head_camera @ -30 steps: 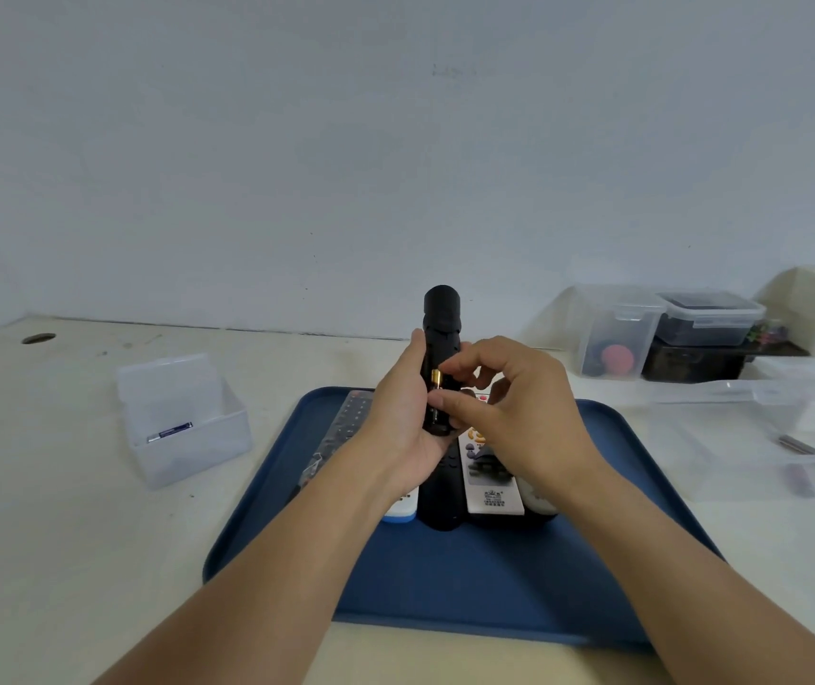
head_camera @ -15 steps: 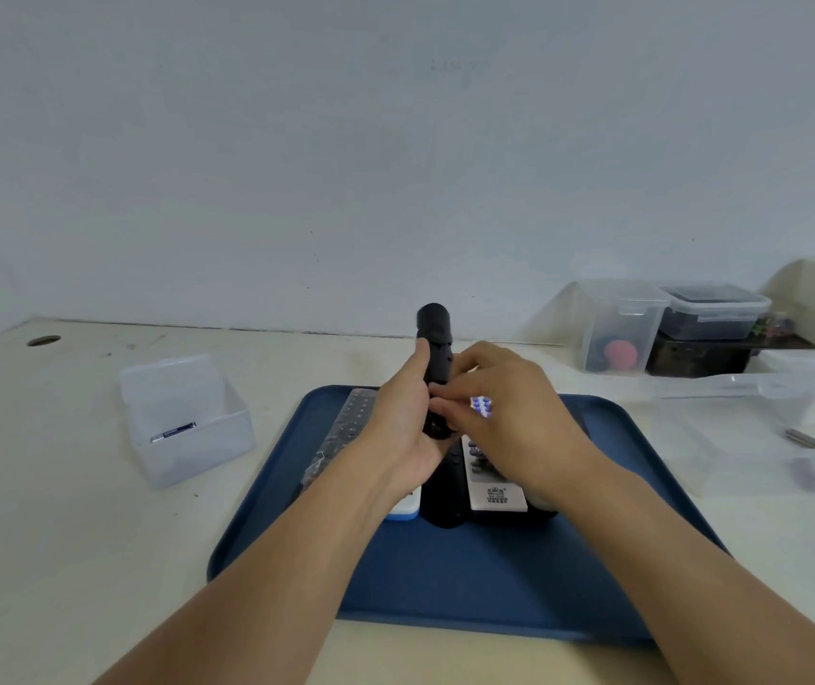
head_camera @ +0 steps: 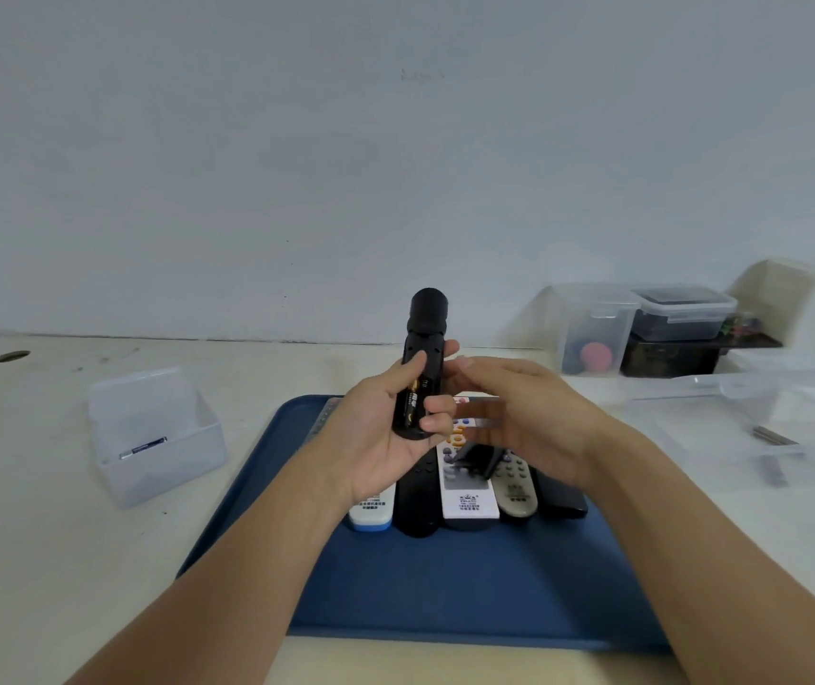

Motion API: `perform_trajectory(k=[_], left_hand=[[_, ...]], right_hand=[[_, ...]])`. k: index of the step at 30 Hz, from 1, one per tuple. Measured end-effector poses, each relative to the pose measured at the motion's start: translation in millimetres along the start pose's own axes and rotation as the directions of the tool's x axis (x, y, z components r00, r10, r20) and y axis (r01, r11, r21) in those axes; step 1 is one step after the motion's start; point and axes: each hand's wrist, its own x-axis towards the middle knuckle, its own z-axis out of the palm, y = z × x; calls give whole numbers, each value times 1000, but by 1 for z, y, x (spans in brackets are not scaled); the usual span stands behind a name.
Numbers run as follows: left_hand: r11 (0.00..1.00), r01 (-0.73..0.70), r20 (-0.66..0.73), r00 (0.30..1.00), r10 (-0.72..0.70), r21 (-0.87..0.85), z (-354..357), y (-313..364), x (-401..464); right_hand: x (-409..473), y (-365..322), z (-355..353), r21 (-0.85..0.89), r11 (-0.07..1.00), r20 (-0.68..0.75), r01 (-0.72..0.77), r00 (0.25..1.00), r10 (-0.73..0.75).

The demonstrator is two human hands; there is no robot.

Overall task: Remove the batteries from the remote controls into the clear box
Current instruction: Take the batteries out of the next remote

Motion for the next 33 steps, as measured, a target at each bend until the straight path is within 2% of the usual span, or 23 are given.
perform_trajectory(k=[2,6,10,13,16,19,21,22,25,29,33], left_hand=[[999,16,2,1000,-16,35,0,-1,1],[998,12,37,999,-14,59,1,-6,2],[1000,3,56,998,-3,7,0,-4,3],[999,16,58,998,-14,-33,0,-6,3],[999,3,59,998,-1,-34,1,-7,3],[997,-50,-52,997,54,65,2,-8,6],[984,-99,-133,984,119,149,1,-9,7],[976,-120,-149,978,148,181,0,-9,8],[970,-145,-113,979,170,197,-2,-8,7],[954,-180,-37,980,195,240,-3,-9,7],[943,-225,10,973,230,245,-2,-10,8]], right_hand=[[1,1,-1,-35,999,30,3,1000,-2],[3,4,2,-38,999,-14,28,999,-29],[4,4,3,-79,986,-94,146,984,-153],[5,3,2,-148,964,-162,223,956,-246],[5,-1,2,-145,947,-237,287,919,-315],[4,-8,-4,-42,939,-347,343,876,-335],[1,-12,-7,99,932,-353,349,888,-295],[0,-13,-6,115,936,-337,333,899,-278],[-2,-12,2,-21,965,-275,263,926,-258],[-3,-11,5,-86,957,-206,276,935,-288],[-5,-12,9,-384,881,-207,278,903,-375]])
